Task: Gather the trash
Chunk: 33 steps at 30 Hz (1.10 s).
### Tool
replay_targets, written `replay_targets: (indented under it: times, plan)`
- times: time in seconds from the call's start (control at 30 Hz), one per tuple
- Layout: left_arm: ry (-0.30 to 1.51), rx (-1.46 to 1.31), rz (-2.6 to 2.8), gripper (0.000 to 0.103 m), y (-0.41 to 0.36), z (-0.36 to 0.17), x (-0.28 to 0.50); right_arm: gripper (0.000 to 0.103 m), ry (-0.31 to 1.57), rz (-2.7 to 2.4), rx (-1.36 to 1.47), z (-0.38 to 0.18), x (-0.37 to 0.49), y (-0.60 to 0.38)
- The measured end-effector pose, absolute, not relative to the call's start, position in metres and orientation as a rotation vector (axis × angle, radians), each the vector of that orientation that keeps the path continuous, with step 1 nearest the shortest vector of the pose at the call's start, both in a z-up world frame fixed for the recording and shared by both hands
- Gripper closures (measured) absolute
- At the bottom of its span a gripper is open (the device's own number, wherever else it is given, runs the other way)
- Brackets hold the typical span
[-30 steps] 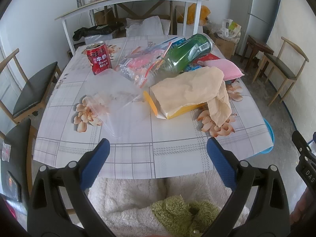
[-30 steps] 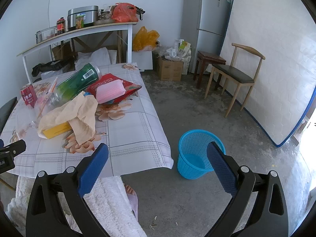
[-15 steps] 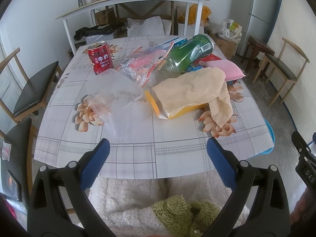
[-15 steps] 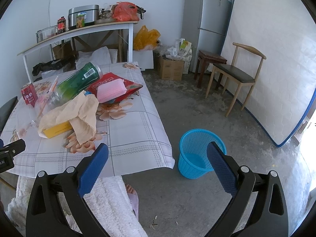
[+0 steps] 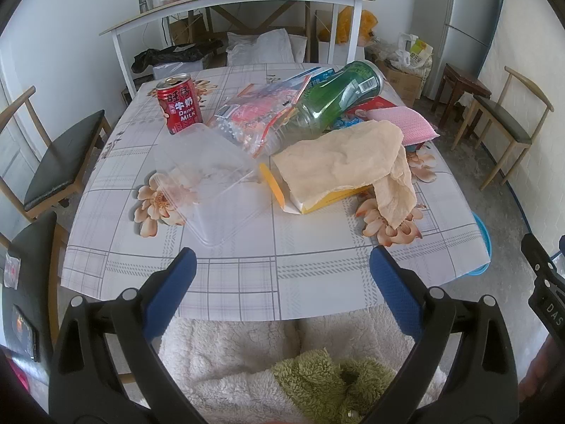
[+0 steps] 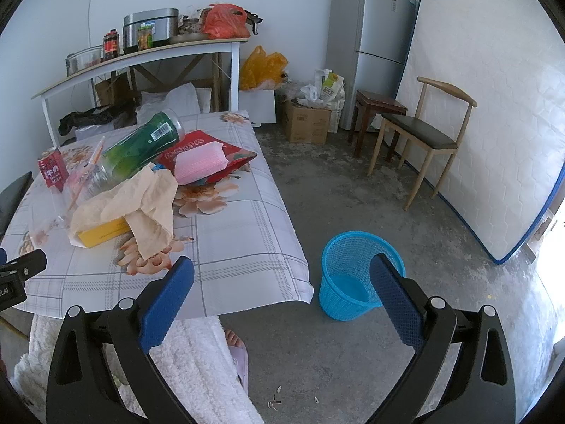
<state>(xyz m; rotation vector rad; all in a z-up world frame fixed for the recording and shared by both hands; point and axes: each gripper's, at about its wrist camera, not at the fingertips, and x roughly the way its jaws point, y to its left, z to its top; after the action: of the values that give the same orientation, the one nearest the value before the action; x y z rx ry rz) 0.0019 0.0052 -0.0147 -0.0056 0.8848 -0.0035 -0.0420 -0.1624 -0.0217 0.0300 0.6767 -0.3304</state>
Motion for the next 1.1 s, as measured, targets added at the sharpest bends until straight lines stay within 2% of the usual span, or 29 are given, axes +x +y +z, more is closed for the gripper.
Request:
replay_targets:
  times: [1.1]
  plan:
    - [0.898, -0.016, -0.006, 0.009, 0.006, -0.014, 0.005, 0.006, 0.671, -0.323, 0.046, -0.025, -0.034, -0.165]
